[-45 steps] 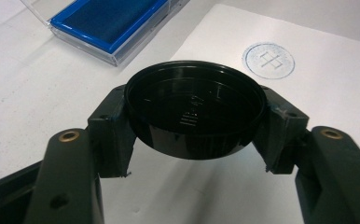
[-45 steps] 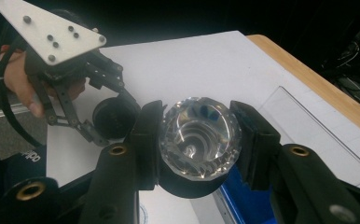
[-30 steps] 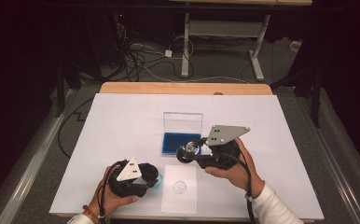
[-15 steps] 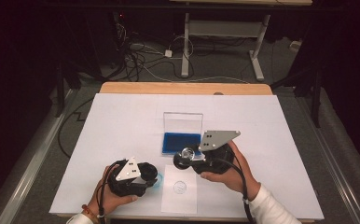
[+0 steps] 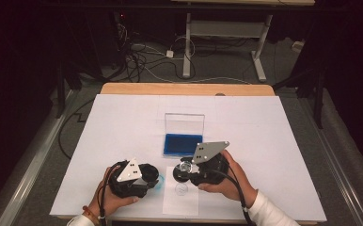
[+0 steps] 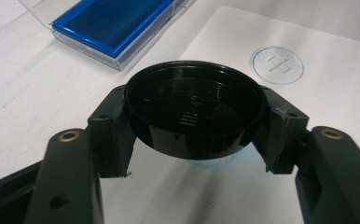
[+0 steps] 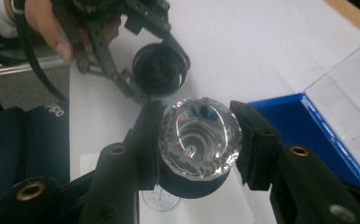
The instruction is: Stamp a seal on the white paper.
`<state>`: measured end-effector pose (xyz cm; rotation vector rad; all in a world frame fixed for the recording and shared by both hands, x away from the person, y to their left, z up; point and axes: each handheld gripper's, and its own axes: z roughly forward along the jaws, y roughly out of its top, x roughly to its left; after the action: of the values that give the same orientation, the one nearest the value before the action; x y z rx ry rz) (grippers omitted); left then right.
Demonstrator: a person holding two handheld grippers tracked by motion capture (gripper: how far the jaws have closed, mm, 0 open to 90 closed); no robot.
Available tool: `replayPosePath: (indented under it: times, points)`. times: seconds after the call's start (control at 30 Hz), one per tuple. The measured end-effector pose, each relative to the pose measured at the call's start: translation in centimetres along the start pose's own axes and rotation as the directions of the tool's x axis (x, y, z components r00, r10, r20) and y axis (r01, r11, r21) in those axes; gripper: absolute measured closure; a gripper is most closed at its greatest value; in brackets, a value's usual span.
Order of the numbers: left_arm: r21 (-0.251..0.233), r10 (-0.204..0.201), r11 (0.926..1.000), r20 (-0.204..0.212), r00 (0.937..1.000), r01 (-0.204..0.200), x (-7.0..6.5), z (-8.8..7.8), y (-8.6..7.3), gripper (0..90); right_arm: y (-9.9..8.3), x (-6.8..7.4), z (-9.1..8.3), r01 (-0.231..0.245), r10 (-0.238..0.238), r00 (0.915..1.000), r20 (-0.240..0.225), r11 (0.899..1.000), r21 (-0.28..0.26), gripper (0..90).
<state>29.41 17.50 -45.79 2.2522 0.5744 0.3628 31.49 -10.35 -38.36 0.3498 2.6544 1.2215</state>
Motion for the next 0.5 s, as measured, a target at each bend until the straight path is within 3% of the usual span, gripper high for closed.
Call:
replayPosePath:
  times: [0.5]
  points:
    - [0.001, 0.003, 1.0000, -0.010, 0.9999, -0.003, 0.0, -0.3, -0.2, 36.0, -1.0, 0.8, 2.2, 0.020, -0.017, 0.9993, -0.035, 0.995, 0.097, 57.1]
